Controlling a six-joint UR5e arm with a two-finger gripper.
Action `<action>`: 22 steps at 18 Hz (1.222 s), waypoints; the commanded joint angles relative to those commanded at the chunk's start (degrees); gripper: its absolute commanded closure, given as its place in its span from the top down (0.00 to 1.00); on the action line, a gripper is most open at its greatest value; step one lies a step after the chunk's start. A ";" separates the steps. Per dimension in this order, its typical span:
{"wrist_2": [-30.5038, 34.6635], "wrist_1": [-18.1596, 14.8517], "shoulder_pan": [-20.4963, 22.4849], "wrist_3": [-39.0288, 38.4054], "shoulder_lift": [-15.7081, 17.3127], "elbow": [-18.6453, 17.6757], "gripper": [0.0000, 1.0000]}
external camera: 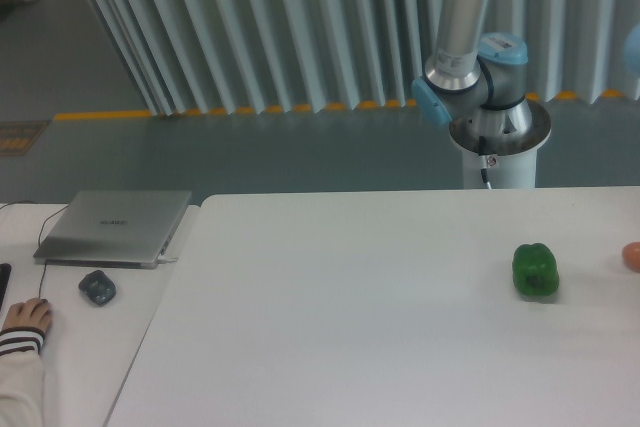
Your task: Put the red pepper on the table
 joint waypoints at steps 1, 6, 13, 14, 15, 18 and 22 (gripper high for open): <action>-0.26 1.41 0.62 0.45 -1.40 0.79 1.00; -0.18 5.11 0.80 0.36 -6.25 4.22 1.00; 0.17 9.15 0.71 0.36 -8.36 3.70 1.00; 0.09 10.11 0.80 0.45 -9.06 3.70 1.00; 0.17 10.73 1.24 0.45 -9.76 3.61 1.00; 0.26 11.70 1.33 0.19 -10.91 2.91 1.00; 3.25 12.49 0.80 -0.25 -12.75 2.73 1.00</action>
